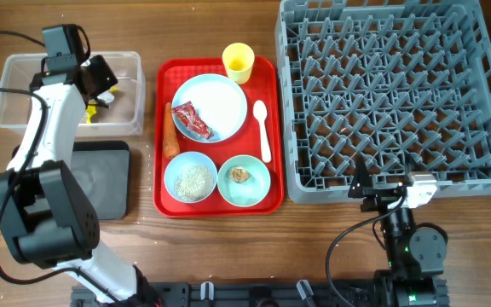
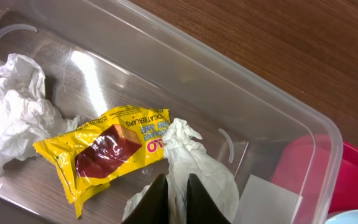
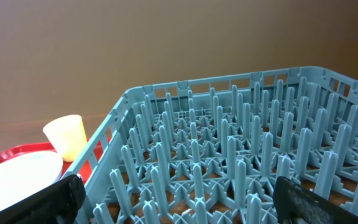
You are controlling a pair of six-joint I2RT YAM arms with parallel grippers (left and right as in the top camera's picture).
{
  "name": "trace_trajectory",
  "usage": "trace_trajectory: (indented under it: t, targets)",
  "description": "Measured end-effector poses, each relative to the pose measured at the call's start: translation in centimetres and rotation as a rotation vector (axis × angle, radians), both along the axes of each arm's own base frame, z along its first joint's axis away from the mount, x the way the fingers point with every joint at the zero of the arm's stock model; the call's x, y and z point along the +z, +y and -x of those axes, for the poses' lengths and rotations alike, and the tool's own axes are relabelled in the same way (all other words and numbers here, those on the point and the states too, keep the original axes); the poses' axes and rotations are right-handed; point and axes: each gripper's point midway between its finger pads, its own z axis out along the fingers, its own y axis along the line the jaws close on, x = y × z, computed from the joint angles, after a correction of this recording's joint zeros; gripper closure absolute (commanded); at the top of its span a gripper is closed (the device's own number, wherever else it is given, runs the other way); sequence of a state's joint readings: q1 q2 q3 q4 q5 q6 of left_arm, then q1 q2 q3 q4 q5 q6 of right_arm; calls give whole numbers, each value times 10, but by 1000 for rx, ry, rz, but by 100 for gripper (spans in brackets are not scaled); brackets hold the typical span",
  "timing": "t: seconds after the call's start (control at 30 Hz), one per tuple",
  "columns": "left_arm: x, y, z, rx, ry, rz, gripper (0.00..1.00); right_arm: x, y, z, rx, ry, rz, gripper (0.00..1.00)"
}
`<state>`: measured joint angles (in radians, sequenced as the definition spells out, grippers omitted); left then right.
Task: Sort waste into correct bins and load items into the dishwasher rack
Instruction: 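Carry tissue to clear bin and open left gripper, then reach left gripper to plate and grasp red wrapper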
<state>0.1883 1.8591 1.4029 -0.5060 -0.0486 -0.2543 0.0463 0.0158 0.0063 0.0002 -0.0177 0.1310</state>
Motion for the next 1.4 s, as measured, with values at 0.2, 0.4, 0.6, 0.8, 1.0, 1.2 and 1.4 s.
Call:
trace_trajectory:
  t: [0.2,0.4,0.6,0.8,1.0,1.2,1.4]
  targets:
    - [-5,1,1,9,13,0,5,0,0,0,0,0,0,0]
    - [0,2,-3,13,-13,-2,5,0,0,0,0,0,0,0]
    - [53,-3,2,6,-114,-19,7,0,0,0,0,0,0,0]
    - [106,-49,24,-86,-160,-19,7,0,0,0,0,0,0,0]
    - [83,-124,52,-256,-8,6,9,0,0,0,0,0,0,0]
    - [78,-184,64,-389,18,13,9,0,0,0,0,0,0,0]
    - [40,-196,55,-322,92,52,5,0,0,0,0,0,0,0]
